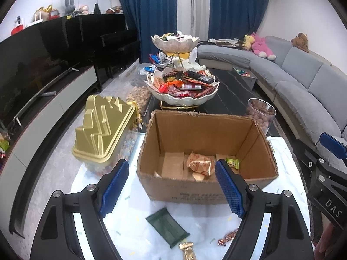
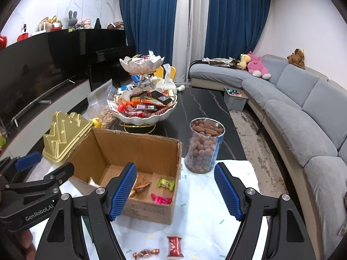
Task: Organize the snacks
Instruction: 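Withdraw both tools from the box toward the remaining snacks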
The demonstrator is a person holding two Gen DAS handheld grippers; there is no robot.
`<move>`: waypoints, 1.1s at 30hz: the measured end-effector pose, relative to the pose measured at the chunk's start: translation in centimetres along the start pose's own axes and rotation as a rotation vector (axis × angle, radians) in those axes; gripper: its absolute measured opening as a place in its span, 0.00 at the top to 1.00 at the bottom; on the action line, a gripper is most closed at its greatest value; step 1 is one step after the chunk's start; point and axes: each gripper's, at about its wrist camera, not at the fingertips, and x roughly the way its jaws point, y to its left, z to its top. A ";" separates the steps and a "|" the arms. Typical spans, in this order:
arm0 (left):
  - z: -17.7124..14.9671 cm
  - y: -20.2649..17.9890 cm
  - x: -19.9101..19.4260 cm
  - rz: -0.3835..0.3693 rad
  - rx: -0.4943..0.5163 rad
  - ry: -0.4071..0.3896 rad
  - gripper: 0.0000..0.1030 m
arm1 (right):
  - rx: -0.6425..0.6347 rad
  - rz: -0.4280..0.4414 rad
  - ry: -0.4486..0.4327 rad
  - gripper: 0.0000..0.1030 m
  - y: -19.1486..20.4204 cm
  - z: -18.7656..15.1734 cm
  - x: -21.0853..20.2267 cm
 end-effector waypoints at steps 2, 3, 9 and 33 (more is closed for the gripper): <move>-0.6 -0.1 -0.3 -0.001 -0.009 0.006 0.21 | 0.003 0.003 -0.004 0.27 -0.1 -0.4 -0.4; -1.0 -0.2 -0.5 0.004 -0.006 0.009 0.21 | 0.005 0.004 -0.006 0.27 -0.2 -0.6 -0.7; -2.8 -0.4 -0.8 0.032 0.006 0.017 0.21 | -0.003 0.010 -0.001 0.27 -0.1 -2.0 -1.2; -11.1 -0.7 0.1 0.054 -0.016 0.064 0.21 | -0.040 0.023 0.076 0.27 0.0 -8.5 -0.4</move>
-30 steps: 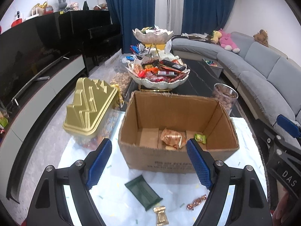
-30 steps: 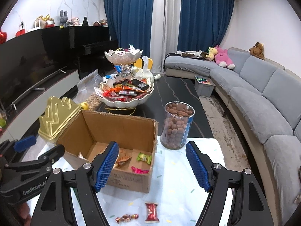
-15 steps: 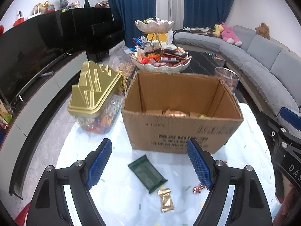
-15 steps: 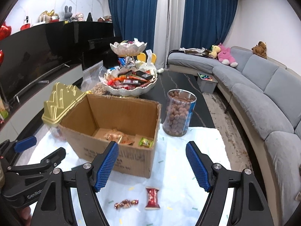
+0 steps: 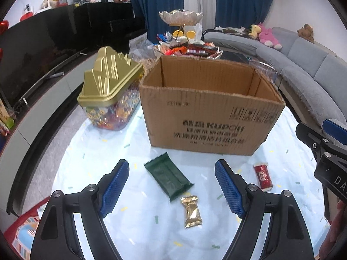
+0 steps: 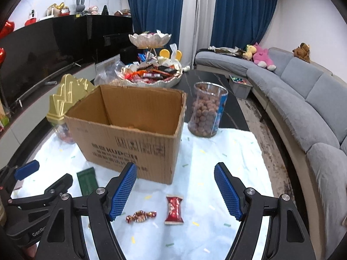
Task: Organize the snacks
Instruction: 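Withdraw both tools from the box toward the remaining snacks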
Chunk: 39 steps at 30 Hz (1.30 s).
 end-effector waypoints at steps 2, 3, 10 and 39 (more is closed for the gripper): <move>-0.6 -0.1 0.4 0.004 -0.002 0.009 0.21 | 0.001 0.000 0.005 0.27 -0.1 -0.4 0.2; -0.8 -0.2 0.5 0.005 -0.005 0.011 0.21 | 0.003 -0.001 0.008 0.27 -0.1 -0.6 0.4; -2.5 -0.1 1.5 0.007 -0.052 0.021 0.21 | 0.018 0.000 0.034 0.27 -0.4 -2.3 1.4; -7.8 -2.3 6.3 0.008 -0.040 0.098 0.26 | 0.011 -0.028 0.140 0.28 -1.7 -7.8 7.6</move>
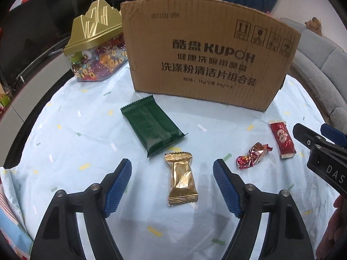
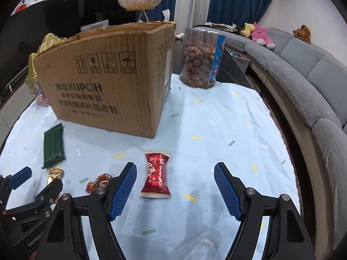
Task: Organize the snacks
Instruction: 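Grasp the gold biscuit with the left tool while the right tool grasps the red candy bar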
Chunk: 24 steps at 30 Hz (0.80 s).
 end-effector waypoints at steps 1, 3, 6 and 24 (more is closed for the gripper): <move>-0.1 -0.1 0.2 0.001 0.002 0.003 0.27 | 0.001 0.001 0.002 0.28 0.0 0.0 0.2; -0.1 -0.1 0.3 -0.001 0.001 0.008 0.28 | -0.001 0.003 0.010 0.28 0.0 -0.1 0.6; -0.4 -0.2 0.7 -0.002 -0.001 0.017 0.29 | -0.007 0.011 0.019 0.28 0.2 -0.2 1.0; -0.9 -0.2 1.2 -0.023 0.001 0.005 0.73 | -0.009 0.052 0.087 0.69 0.8 -1.2 3.7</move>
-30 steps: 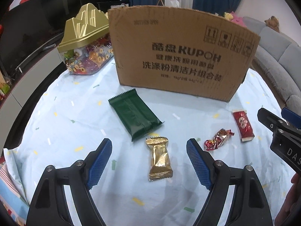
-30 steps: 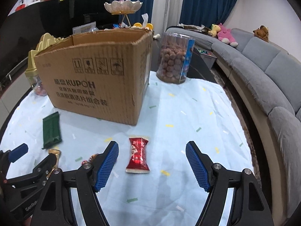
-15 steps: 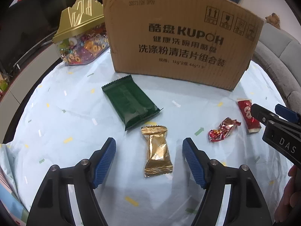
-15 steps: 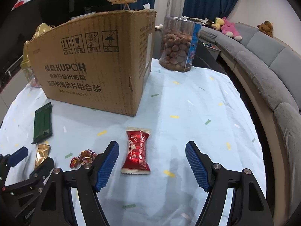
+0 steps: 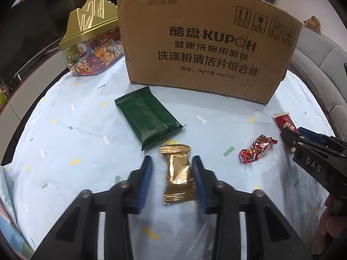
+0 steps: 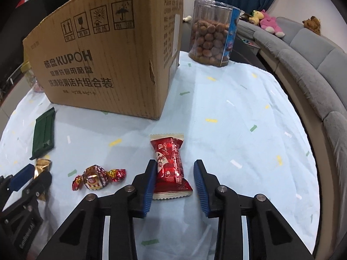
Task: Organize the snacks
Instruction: 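Grasp the gold biscuit with the left tool while the right tool grasps the red candy bar, then lift both held snacks and carry them over the cardboard box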
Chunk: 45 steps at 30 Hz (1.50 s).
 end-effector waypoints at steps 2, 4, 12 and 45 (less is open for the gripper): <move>0.0 -0.1 -0.1 -0.003 0.005 -0.002 0.78 | -0.006 0.003 -0.002 0.71 0.2 -0.1 -0.1; 0.1 0.0 -0.1 -0.007 0.000 -0.002 0.79 | -0.009 0.004 -0.006 0.73 0.1 -0.1 -0.2; 0.6 -0.2 -0.7 -0.016 0.008 -0.022 0.80 | 0.000 -0.005 -0.014 0.74 -0.1 -0.1 -1.4; 3.9 1.3 -7.9 -0.059 -0.005 -0.117 0.80 | -0.014 -0.034 -0.111 0.74 1.3 1.2 -11.2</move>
